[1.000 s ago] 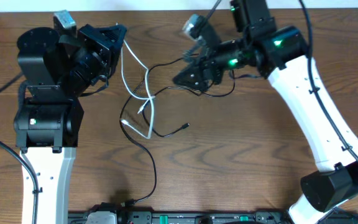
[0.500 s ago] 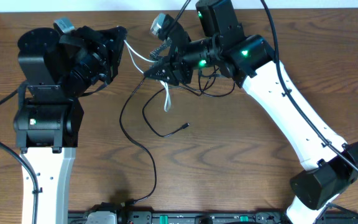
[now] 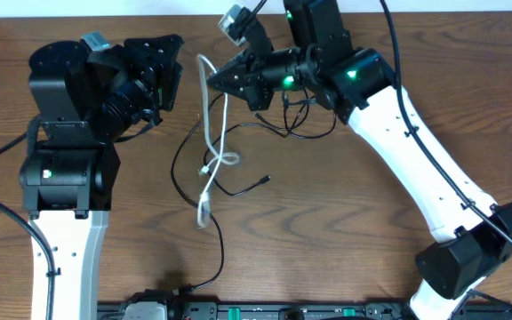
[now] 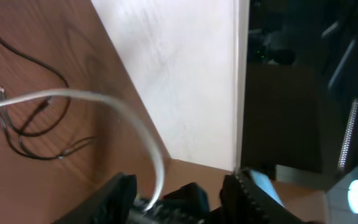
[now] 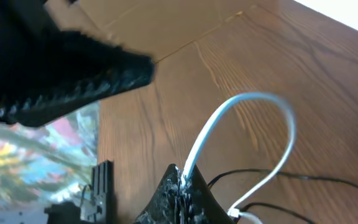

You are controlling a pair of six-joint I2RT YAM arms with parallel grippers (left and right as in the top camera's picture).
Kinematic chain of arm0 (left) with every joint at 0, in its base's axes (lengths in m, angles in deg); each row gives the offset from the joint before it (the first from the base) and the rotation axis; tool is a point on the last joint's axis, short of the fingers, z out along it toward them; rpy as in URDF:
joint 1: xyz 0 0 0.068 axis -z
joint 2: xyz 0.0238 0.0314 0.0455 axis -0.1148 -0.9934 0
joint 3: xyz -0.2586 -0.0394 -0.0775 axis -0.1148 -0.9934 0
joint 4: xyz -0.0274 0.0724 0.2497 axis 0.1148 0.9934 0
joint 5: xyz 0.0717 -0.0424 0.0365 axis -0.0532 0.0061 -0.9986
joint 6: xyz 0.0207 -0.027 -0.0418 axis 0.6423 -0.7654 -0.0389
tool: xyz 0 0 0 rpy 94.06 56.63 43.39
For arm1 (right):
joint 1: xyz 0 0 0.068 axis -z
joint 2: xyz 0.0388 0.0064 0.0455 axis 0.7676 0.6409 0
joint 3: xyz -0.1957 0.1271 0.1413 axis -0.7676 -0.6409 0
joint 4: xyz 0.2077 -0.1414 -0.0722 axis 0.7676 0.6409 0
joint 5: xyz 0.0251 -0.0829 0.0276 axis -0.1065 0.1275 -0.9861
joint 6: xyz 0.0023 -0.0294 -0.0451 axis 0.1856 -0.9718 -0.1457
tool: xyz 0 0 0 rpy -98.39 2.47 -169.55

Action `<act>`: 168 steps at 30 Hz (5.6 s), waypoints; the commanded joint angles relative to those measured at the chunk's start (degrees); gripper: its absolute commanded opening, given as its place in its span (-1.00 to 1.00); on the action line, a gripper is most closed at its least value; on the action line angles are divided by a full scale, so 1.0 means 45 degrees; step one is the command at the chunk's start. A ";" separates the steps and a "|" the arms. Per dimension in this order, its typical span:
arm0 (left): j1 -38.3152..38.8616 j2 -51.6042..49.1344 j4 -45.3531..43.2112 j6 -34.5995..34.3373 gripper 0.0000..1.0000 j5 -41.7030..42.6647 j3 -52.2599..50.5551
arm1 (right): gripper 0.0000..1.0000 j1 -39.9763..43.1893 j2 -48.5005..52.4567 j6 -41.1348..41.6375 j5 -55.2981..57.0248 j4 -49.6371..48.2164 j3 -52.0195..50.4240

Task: Untangle cables

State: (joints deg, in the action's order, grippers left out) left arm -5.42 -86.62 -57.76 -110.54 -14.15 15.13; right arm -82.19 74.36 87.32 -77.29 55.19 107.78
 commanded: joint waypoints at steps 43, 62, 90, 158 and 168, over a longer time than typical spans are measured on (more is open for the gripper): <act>-0.0015 -0.0879 0.1700 0.7363 0.53 -0.0029 0.0063 | -0.98 1.2944 -0.1433 0.3871 0.8563 0.0136 0.0350; -0.0015 -0.1151 0.1753 0.7655 0.53 -0.0029 0.0053 | -0.98 1.3517 0.2939 0.2186 1.3707 -0.0539 0.0826; 0.1608 -0.1991 0.4129 1.4265 0.53 -0.1345 -0.0549 | 0.99 1.0088 0.0345 -0.0432 0.3604 0.5207 0.0928; 0.0826 -0.2968 0.5008 1.4294 0.54 -0.3308 -0.0549 | -0.98 1.1725 -0.3405 0.3594 0.7995 0.5100 0.1841; 0.0826 -0.2968 0.4964 1.4294 0.53 -0.3308 -0.0549 | -0.98 1.5140 -0.3405 0.3211 0.8029 0.5187 0.1841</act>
State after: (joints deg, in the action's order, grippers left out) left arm -1.62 -100.23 -35.33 -45.91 -28.54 12.88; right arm -17.71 59.15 103.19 -41.13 78.47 115.76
